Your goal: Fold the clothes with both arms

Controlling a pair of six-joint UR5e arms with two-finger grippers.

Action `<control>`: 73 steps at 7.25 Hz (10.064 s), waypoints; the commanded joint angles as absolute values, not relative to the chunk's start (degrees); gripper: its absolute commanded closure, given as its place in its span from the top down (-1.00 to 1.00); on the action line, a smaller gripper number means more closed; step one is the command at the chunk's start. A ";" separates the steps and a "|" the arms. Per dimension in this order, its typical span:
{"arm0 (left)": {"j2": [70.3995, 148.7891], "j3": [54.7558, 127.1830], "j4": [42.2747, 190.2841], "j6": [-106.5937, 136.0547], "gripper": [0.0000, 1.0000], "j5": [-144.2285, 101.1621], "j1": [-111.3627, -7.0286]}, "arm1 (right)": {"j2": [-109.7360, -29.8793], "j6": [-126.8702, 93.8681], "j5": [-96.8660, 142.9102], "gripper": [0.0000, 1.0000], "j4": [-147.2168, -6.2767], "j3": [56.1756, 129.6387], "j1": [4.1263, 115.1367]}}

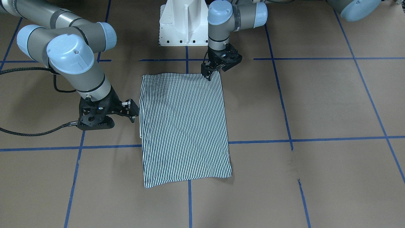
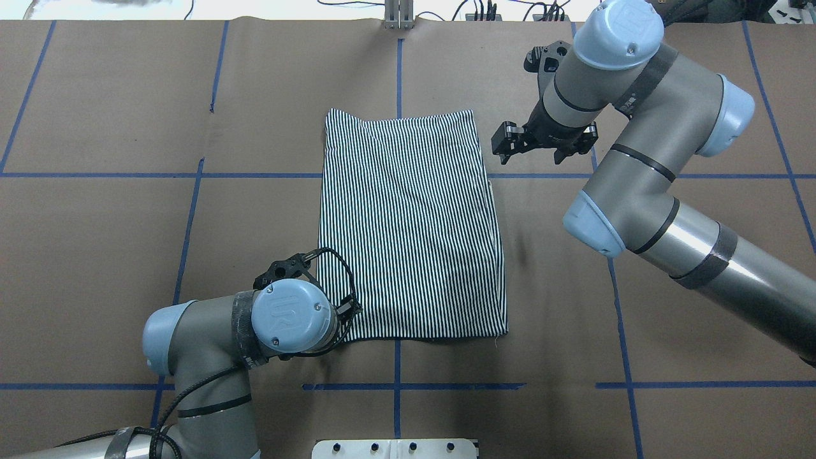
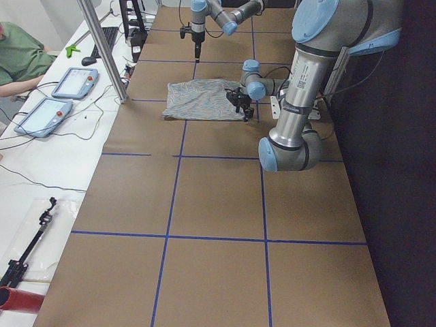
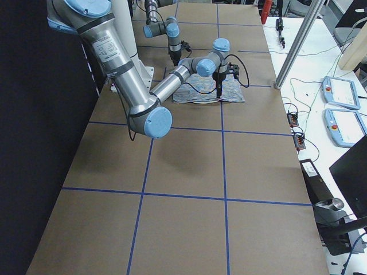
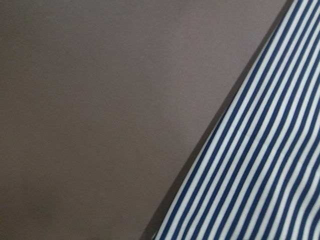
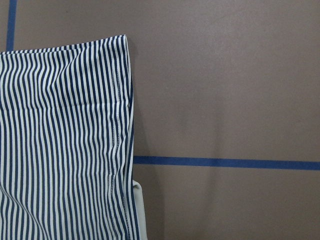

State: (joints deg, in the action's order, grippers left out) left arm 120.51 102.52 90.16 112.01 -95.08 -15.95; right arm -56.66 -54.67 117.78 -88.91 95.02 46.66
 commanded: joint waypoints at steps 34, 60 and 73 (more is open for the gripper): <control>119.80 109.42 89.21 95.89 -1.00 -94.57 -16.52 | -57.31 -123.22 95.45 -1.00 -91.67 100.81 15.47; 127.09 82.17 117.42 87.39 1.00 -105.52 -45.95 | -35.07 -90.31 98.77 1.00 -67.14 64.07 40.08; 116.72 91.93 116.89 70.93 1.00 -115.40 -55.81 | -40.78 -30.43 98.90 1.00 -87.71 64.16 49.27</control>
